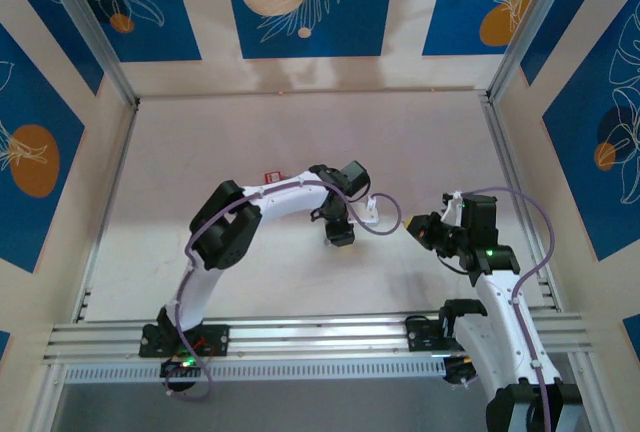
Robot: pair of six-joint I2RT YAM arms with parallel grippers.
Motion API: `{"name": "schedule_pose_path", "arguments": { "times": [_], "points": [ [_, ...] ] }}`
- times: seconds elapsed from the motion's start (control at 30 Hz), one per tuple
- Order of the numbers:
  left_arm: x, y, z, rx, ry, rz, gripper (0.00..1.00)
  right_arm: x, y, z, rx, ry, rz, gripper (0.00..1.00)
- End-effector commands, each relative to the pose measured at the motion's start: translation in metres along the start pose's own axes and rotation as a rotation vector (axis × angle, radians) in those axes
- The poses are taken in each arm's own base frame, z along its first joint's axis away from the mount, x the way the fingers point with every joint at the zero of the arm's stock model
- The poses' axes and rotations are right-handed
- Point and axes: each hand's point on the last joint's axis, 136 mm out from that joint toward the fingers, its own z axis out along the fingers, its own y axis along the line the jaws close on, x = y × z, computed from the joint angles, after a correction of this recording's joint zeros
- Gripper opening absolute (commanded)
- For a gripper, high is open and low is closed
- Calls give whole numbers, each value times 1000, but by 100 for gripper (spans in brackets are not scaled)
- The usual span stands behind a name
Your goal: Unlock with the key
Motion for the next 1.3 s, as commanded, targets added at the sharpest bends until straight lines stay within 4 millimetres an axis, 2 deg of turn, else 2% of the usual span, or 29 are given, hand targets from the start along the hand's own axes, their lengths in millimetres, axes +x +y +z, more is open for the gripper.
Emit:
{"name": "schedule_pose_path", "arguments": {
  "times": [0.0, 0.37, 0.57, 0.83, 1.03, 1.27],
  "points": [
    [5, -2, 10, -5, 40, -17, 42, 6, -1, 0, -13, 22, -9, 0],
    [16, -2, 21, -72, 39, -44, 34, 6, -1, 0, -16, 21, -7, 0],
    [12, -8, 18, -83, -4, -23, 27, 6, 0, -2, -19, 21, -8, 0],
    [8, -11, -1, -86, -65, 27, 25, 6, 4, -4, -29, 21, -13, 0],
    [0, -7, -25, -105, -147, 47, 25, 10, 8, -3, -59, 41, -20, 0],
    [-8, -19, -55, -72, -248, 77, 25, 21, 25, 1, -133, 83, -89, 0]
  ]
}}
